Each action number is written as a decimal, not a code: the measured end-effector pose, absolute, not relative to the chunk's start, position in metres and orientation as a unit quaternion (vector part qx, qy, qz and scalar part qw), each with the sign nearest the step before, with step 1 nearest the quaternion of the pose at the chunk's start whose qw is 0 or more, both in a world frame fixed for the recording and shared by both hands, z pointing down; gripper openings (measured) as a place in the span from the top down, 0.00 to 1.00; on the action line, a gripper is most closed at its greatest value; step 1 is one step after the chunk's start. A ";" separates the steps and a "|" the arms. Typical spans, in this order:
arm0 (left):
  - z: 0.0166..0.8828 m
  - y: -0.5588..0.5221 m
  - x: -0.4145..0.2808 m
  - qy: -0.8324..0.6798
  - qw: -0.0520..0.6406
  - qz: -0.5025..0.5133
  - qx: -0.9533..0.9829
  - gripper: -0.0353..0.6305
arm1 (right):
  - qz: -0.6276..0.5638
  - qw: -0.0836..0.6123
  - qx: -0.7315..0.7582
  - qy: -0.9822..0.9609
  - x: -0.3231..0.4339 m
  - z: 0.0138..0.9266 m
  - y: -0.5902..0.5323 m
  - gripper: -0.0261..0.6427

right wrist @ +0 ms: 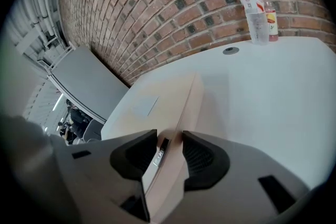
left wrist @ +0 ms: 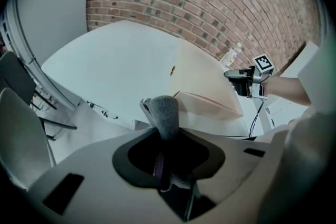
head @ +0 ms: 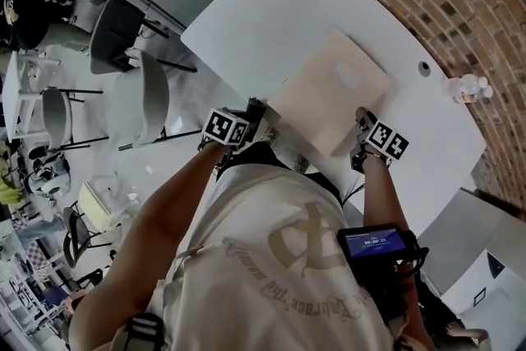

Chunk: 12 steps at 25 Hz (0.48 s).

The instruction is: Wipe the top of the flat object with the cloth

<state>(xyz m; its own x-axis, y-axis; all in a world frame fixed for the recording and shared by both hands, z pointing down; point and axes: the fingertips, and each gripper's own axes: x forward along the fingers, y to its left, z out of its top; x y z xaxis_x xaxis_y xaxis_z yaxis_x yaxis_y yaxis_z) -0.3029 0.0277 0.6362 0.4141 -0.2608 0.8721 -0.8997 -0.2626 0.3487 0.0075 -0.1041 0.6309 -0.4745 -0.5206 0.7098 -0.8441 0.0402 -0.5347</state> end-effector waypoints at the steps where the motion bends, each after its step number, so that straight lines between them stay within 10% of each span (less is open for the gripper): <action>1: 0.636 0.032 -0.301 -0.415 0.455 0.353 0.704 0.78 | 0.492 0.165 0.483 -0.705 0.007 0.631 -0.104 0.71; 12: 0.639 0.023 -0.260 -0.491 0.505 0.299 0.643 0.78 | 0.481 0.171 0.460 -0.726 0.011 0.635 -0.109 0.70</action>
